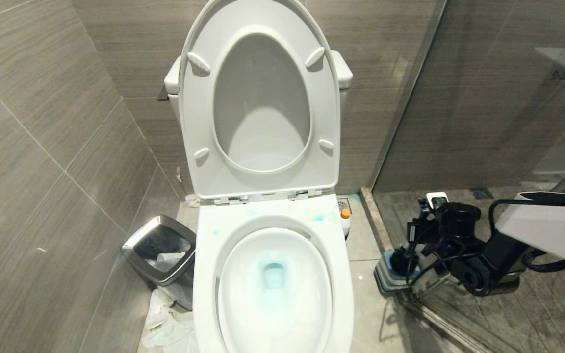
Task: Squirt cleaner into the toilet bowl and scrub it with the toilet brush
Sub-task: Put the toilet brush back
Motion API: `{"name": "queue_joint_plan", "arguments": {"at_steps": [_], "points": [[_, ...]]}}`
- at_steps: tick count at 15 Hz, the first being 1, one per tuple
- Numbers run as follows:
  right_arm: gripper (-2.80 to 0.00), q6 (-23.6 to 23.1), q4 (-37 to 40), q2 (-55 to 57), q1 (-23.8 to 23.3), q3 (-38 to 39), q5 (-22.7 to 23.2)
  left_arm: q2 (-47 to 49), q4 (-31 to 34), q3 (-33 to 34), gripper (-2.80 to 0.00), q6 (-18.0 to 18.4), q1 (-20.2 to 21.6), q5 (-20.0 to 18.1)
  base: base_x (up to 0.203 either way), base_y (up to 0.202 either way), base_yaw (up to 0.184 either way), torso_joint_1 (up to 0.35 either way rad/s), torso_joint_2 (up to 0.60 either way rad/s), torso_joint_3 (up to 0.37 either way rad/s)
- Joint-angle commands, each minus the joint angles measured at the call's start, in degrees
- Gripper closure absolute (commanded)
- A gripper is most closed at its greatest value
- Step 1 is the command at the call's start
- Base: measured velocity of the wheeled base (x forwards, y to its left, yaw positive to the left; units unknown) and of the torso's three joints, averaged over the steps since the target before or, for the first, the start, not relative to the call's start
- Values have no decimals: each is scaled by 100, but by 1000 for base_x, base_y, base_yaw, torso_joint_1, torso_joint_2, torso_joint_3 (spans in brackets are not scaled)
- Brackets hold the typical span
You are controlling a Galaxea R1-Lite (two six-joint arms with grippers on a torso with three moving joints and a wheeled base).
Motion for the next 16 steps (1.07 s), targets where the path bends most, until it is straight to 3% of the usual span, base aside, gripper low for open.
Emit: {"name": "queue_joint_plan", "arguments": {"at_steps": [1,7,8,14,16], "points": [[0,-15,-178,449,-29,-17,-21,5,-1,0,0,-1,-5,2,0,0,0,0,0,0],[0,-48,-295,691,-119,-44,-30,5,-1,0,0,-1,4,2,0,0,0,0,0,0],[-280,-92,-301,709,-127,-44,-31,5,-1,0,0,-1,3,2,0,0,0,0,0,0],[-280,-204,-299,361,-227,100,-39,5,-1,0,0,-1,4,2,0,0,0,0,0,0],[-280,-239,-288,-115,-225,525,-33,5,-1,0,0,-1,4,2,0,0,0,0,0,0]]}}
